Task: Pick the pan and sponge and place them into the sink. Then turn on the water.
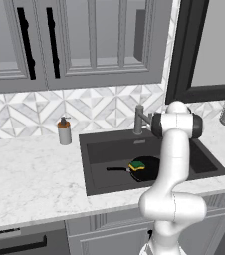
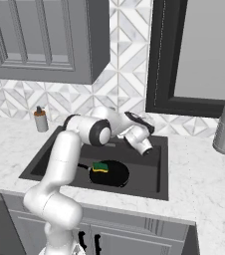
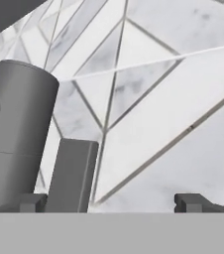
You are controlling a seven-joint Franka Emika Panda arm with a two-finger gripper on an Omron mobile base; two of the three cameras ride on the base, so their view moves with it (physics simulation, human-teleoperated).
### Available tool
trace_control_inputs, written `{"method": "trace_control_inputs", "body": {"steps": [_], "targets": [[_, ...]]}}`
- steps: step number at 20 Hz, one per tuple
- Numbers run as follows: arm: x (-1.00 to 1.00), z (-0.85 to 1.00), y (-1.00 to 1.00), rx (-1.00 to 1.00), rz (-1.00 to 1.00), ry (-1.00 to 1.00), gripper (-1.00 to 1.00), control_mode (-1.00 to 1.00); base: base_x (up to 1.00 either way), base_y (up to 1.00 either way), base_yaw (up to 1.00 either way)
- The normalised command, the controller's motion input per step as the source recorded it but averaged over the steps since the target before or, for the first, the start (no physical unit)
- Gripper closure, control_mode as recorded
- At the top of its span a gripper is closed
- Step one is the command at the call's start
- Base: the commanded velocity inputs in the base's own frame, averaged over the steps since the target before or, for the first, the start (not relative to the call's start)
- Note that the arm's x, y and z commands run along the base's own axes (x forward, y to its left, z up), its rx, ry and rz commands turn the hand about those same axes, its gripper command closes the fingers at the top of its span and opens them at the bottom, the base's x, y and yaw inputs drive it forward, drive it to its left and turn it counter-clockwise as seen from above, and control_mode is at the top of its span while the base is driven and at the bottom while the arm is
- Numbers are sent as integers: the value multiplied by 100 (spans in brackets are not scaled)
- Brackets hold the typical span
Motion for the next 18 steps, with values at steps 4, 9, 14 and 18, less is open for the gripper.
{"method": "trace_control_inputs", "body": {"steps": [4, 9, 14, 18], "targets": [[31, -1, 0, 1, -18, -5, -100, -100, 0, 0, 0], [37, -3, 0, 4, -12, -2, -100, -100, 0, 0, 0], [42, 0, -18, 12, 0, -5, 100, -100, 0, 0, 0], [43, -3, -32, 14, 0, -9, 100, -100, 0, 0, 0]]}}
